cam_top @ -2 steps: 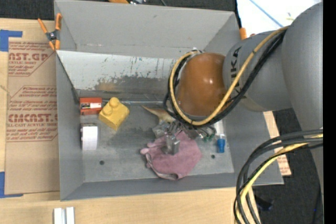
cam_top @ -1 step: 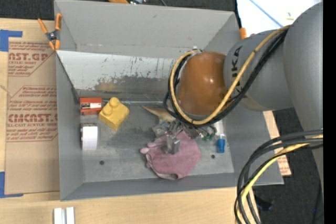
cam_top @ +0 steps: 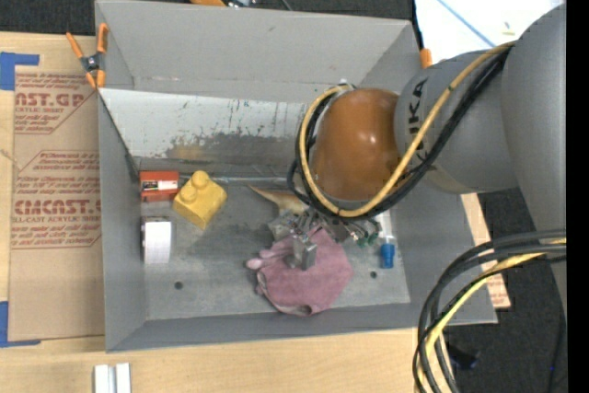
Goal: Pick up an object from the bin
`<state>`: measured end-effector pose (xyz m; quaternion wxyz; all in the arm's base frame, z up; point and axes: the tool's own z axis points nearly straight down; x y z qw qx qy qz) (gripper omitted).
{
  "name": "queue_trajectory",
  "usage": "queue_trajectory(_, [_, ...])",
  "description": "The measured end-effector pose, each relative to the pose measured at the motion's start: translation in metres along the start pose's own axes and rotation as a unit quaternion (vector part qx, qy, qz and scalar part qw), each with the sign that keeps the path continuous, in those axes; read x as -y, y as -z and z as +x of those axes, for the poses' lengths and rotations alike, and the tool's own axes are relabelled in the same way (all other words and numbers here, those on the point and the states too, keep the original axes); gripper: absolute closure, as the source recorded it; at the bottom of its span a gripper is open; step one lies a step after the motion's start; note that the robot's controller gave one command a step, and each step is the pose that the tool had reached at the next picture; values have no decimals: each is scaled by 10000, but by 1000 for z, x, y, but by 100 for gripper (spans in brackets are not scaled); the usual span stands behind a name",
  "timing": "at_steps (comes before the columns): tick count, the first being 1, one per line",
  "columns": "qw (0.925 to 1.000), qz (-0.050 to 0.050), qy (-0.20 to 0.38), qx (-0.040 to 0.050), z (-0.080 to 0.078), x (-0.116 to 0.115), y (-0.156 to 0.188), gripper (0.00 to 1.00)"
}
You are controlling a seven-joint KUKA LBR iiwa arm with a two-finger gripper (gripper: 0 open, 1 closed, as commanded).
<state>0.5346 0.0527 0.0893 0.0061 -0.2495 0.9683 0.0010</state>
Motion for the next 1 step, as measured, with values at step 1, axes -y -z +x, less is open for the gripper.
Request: queue_trajectory(1, [10000, -17, -1, -33, 1, -1, 43, 100])
